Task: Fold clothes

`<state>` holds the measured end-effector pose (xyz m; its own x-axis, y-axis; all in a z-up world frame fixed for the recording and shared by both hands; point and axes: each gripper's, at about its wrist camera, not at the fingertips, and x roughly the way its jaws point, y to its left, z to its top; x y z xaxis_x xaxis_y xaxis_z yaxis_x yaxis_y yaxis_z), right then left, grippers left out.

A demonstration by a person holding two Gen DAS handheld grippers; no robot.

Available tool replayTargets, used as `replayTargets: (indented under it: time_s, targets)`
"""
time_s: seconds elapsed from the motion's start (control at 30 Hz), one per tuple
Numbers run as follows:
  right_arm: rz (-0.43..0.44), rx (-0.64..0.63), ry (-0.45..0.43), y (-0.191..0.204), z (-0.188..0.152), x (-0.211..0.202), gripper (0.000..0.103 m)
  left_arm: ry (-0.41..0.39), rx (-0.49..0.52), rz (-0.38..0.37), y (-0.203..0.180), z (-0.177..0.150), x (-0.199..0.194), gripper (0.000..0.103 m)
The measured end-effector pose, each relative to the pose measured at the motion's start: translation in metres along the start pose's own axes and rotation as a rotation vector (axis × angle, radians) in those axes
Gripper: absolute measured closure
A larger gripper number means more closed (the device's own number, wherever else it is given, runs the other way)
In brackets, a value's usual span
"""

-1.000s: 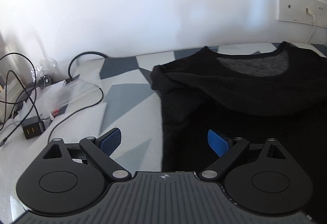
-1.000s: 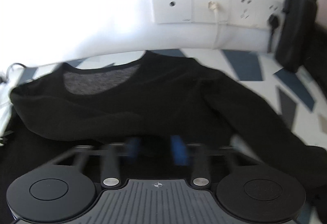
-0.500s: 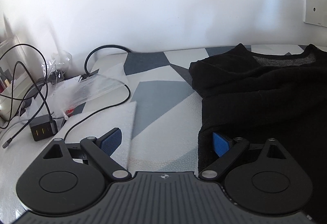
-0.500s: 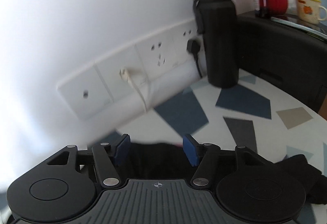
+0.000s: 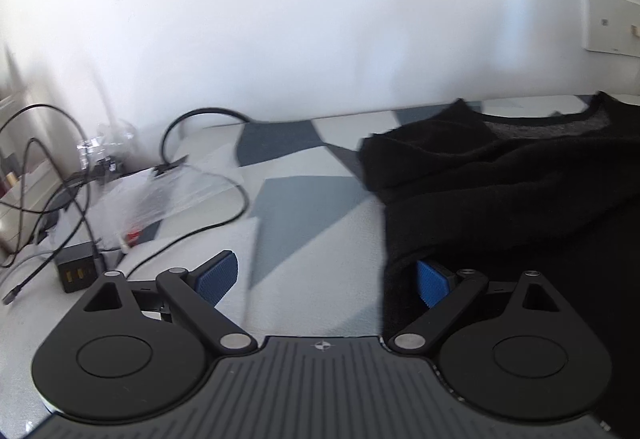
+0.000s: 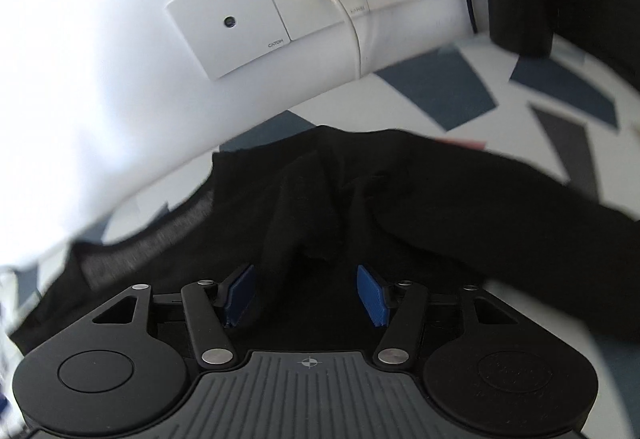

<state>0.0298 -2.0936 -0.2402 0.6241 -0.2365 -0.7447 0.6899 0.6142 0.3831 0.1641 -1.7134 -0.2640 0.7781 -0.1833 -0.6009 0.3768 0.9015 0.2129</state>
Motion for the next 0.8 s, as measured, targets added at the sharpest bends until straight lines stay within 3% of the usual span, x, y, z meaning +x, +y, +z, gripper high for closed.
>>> replayTargets:
  time_s: [0.03,0.07,0.1,0.13,0.23,0.3,0.37,0.43,0.47,0.53,0.73,0.8]
  targets:
    - [0.016,0.025,-0.001,0.000,0.002,0.004,0.056,0.015,-0.038,0.003,0.006,0.001,0.003,0.010]
    - [0.047,0.028,-0.001,0.001,0.005,0.004,0.070,0.026,-0.063,0.005,0.010,0.002,0.006,0.010]
    - [0.075,0.032,-0.004,0.002,0.007,0.004,0.096,0.030,-0.059,0.006,0.011,0.001,0.008,0.010]
    - [0.066,0.030,-0.035,0.004,0.009,-0.005,0.100,0.028,-0.049,0.006,0.011,0.001,0.009,0.010]
    - [0.040,0.025,-0.128,0.008,0.015,-0.033,0.100,0.007,-0.008,0.000,0.008,-0.001,0.006,0.010]
    - [0.021,0.023,-0.184,0.011,0.018,-0.051,0.100,0.024,-0.064,-0.014,0.014,0.000,0.004,0.011]
    - [-0.010,0.038,-0.100,0.002,0.011,-0.052,0.100,0.036,-0.126,-0.032,0.021,-0.001,0.000,0.012]
    - [-0.045,0.018,0.017,-0.010,-0.001,-0.039,0.095,0.038,-0.103,-0.039,0.021,-0.005,-0.003,0.013]
    - [-0.088,0.000,0.033,-0.014,-0.007,-0.036,0.090,0.039,-0.091,-0.043,0.021,-0.007,-0.004,0.013]
    - [-0.169,-0.033,0.062,-0.023,-0.018,-0.030,0.064,0.034,-0.066,-0.042,0.021,-0.010,-0.007,0.013]
    - [-0.205,-0.020,-0.107,-0.032,-0.018,-0.050,0.061,0.043,-0.084,-0.022,0.026,-0.014,-0.008,0.013]
    - [-0.191,-0.031,-0.090,-0.031,-0.016,-0.045,0.061,0.044,-0.096,-0.015,0.026,-0.016,-0.008,0.013]
